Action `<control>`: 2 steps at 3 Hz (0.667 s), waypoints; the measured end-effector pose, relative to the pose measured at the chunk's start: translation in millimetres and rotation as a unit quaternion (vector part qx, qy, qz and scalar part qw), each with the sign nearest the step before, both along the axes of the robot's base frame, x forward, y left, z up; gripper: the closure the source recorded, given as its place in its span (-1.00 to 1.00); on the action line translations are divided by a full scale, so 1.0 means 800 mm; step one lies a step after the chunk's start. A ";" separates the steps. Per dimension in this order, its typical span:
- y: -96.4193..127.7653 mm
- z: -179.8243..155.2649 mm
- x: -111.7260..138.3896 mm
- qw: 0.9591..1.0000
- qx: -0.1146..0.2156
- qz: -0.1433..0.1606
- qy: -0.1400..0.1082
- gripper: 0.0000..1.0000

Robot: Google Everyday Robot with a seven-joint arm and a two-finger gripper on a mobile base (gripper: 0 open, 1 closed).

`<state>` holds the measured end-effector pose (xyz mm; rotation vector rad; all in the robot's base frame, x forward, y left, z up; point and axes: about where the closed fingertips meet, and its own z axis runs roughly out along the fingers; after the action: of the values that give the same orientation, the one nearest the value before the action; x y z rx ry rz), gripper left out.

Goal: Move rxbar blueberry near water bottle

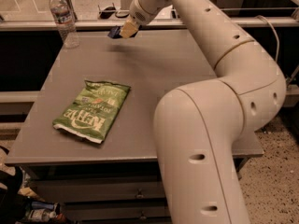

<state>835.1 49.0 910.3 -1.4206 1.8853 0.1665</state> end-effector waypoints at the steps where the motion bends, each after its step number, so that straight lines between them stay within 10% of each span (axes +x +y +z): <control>1: 0.043 -0.002 0.014 1.000 0.011 0.025 -0.003 1.00; 2: 0.070 0.004 0.015 0.999 0.025 0.045 -0.008 1.00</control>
Offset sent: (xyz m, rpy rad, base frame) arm 0.0317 0.0753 0.0295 0.0862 -0.0363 0.1360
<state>846.8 105.4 913.9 -1.4701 1.7932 0.2441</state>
